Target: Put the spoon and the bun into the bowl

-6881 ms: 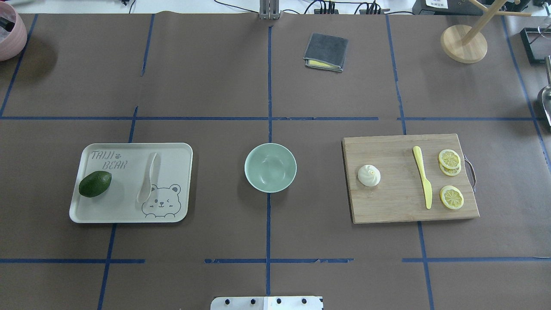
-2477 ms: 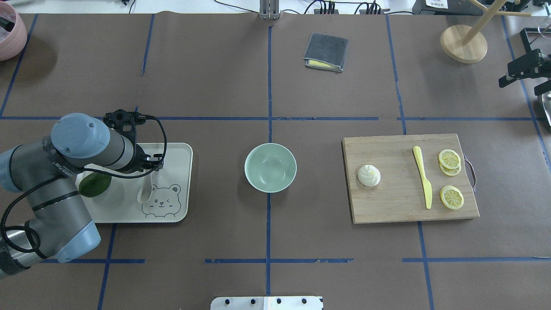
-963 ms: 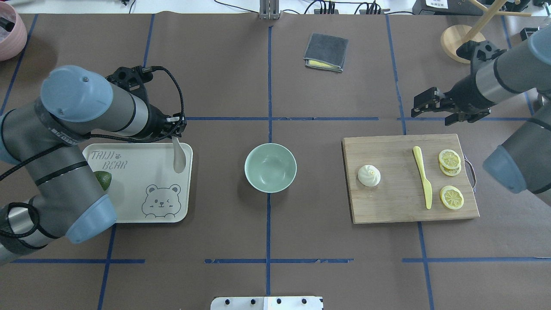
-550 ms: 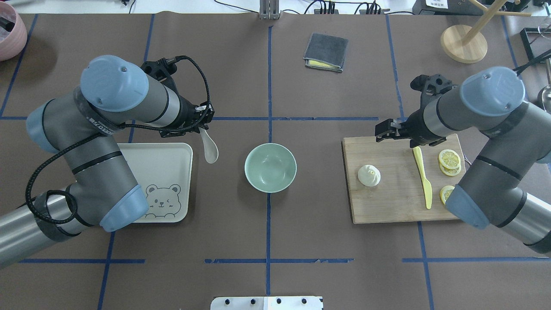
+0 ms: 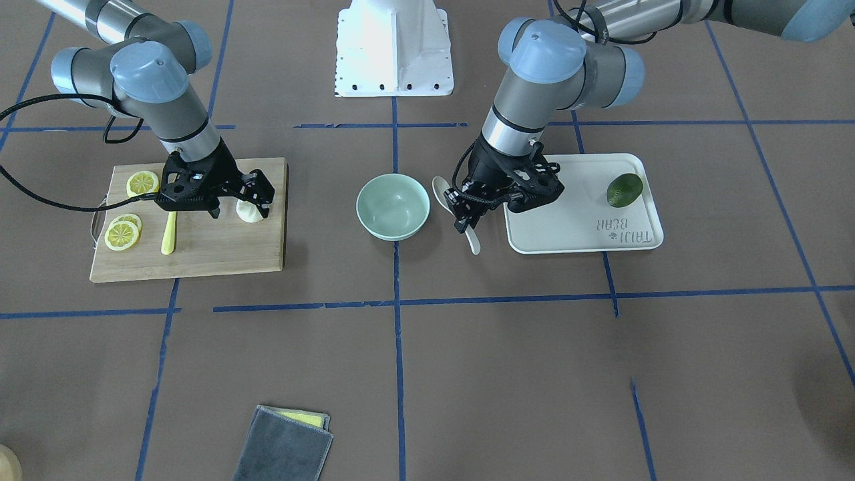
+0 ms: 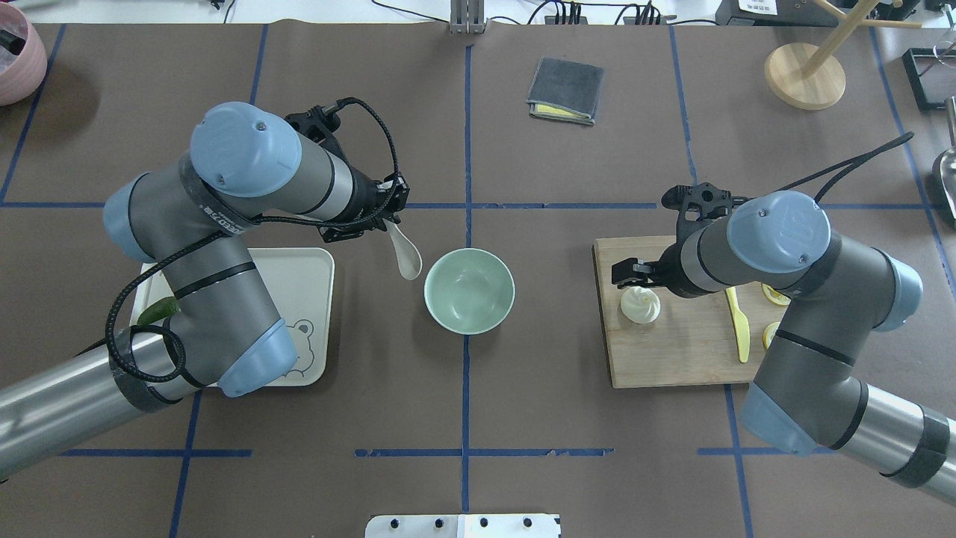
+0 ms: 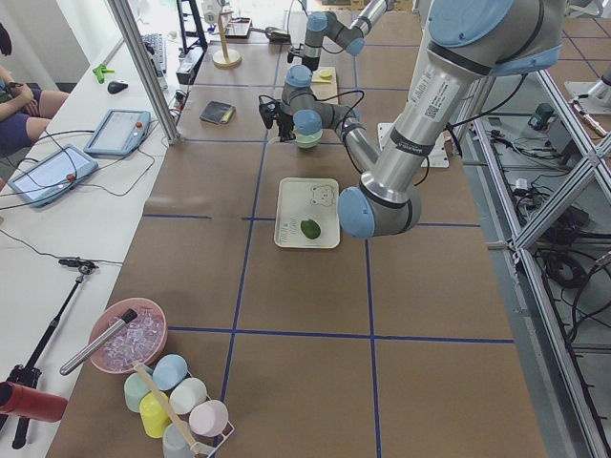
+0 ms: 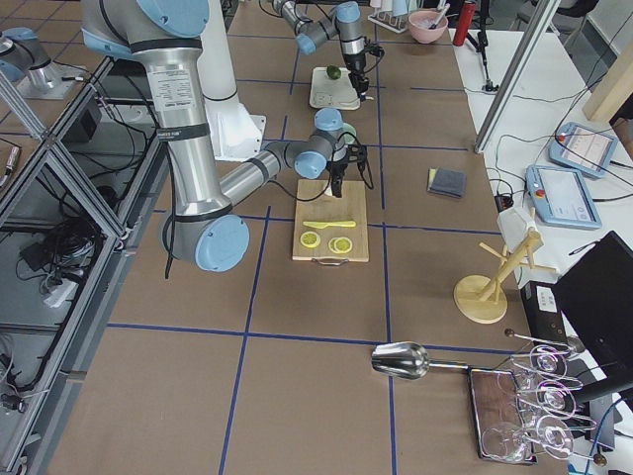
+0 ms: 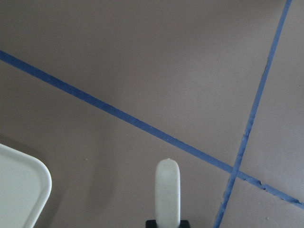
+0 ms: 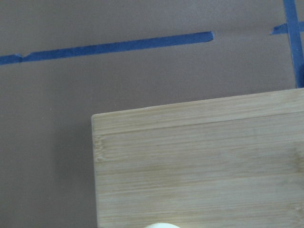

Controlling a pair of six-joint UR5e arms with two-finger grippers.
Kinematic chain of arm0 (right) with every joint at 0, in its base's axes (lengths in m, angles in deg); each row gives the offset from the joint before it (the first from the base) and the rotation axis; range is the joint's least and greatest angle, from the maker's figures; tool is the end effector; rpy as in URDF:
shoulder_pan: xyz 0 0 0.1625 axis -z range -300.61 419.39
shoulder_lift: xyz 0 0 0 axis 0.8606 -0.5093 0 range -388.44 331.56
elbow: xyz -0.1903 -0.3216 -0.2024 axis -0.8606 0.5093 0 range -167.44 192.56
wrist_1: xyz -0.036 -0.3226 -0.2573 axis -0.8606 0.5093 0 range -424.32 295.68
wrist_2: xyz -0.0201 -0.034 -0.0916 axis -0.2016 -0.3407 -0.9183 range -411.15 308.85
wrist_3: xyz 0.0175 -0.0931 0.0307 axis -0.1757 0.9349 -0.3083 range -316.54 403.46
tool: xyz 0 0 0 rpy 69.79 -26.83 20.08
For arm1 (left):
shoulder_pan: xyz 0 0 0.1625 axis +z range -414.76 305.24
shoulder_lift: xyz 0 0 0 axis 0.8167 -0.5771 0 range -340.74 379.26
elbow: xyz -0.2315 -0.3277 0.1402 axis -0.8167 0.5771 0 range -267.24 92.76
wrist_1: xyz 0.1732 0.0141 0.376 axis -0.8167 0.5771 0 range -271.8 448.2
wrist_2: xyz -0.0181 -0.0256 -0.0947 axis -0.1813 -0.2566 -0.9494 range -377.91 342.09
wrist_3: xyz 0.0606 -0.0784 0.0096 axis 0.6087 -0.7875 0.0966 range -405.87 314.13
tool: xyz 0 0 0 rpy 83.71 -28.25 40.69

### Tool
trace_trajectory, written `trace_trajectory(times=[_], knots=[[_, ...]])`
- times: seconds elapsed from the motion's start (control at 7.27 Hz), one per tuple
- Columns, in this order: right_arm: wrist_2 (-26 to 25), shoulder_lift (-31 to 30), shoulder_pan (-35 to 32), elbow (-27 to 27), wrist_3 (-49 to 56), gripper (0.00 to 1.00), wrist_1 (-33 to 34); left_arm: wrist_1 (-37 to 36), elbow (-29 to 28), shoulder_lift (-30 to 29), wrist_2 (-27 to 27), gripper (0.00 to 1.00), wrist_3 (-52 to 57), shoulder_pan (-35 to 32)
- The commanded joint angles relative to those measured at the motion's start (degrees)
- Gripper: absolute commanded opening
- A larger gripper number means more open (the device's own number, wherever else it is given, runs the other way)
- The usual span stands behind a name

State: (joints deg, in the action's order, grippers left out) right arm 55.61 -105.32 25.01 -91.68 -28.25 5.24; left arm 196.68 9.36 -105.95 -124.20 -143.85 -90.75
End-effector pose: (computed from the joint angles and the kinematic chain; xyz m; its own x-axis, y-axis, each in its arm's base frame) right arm -0.4216 -0.4152 0.3863 0.6408 0.0742 0.7641 -0.1720 0.9839 0.0487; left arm 0.4799 -0.4789 0.2089 0.3461 -0.4160 -0.8409 0.4191 0.8705 -0.2582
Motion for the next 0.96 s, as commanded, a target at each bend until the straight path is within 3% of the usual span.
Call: trace_trajectory(times=[0.0,0.55,0.83], knots=[[-0.1,0.0,1.1,0.0,0.0,1.00,0.5,2.1,-2.5,-1.4,0.0,0.00,-2.0,0.9],[0.4,-0.6,2.0,-0.4,0.0,0.99,0.7,5.6,-4.6,-1.9,0.1,0.00,-3.9,1.6],[0.5,-0.7,2.1,-0.4,0.0,0.34,0.6,6.8,-4.9,-1.9,0.1,0.00,-6.2,3.3]])
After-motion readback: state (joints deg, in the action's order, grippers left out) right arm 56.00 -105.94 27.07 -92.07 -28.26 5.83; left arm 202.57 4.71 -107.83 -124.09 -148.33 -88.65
